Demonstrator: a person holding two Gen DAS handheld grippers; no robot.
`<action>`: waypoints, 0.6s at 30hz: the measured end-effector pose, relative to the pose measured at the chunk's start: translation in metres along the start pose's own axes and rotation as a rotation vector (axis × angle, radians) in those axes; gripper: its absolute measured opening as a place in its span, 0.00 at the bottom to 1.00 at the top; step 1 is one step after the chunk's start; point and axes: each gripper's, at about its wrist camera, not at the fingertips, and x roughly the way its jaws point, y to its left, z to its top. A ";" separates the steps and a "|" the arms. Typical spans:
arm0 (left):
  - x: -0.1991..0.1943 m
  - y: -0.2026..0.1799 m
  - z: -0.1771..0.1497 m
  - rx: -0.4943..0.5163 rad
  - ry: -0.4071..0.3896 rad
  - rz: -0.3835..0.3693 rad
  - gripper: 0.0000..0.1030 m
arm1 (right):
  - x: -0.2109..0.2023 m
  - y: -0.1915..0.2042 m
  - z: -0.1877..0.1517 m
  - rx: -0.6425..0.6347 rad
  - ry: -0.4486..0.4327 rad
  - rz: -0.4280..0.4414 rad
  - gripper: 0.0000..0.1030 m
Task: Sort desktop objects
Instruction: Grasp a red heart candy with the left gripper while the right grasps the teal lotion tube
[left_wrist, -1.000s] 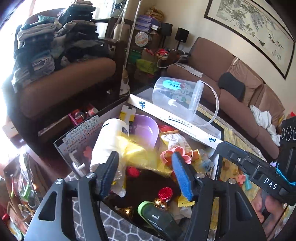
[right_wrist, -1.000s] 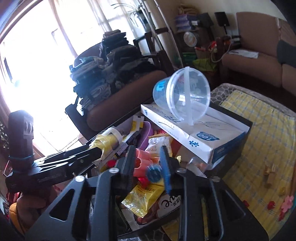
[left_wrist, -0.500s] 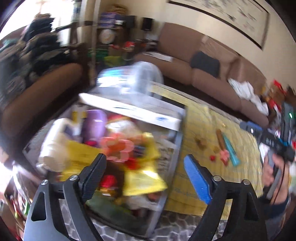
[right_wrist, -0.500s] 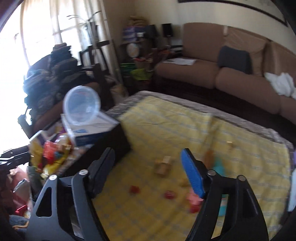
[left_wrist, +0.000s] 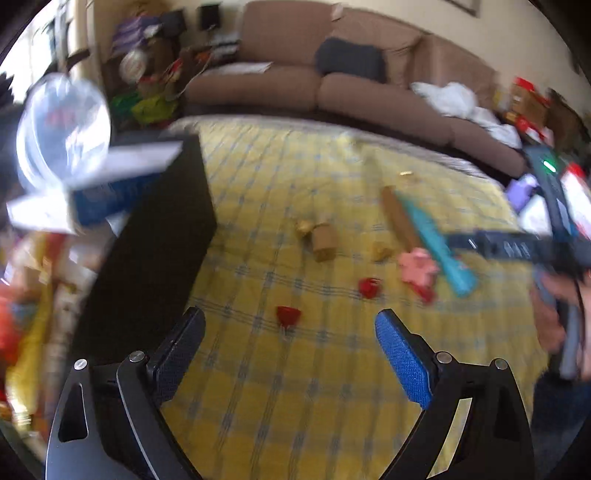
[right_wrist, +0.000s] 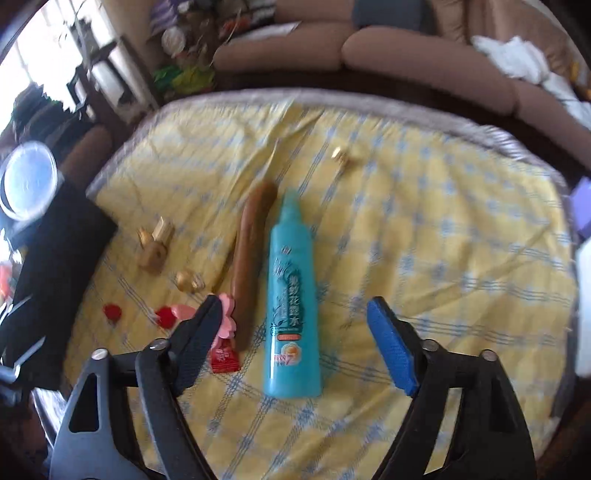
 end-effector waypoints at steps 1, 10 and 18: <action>0.011 0.003 0.001 -0.035 0.010 0.002 0.93 | 0.013 0.002 -0.002 -0.014 0.034 -0.004 0.50; 0.047 0.000 -0.009 -0.033 -0.015 -0.077 0.92 | 0.025 0.012 -0.017 -0.058 0.076 -0.044 0.33; 0.065 -0.002 -0.015 0.047 0.035 -0.074 0.20 | 0.005 0.008 -0.012 -0.034 0.030 -0.046 0.33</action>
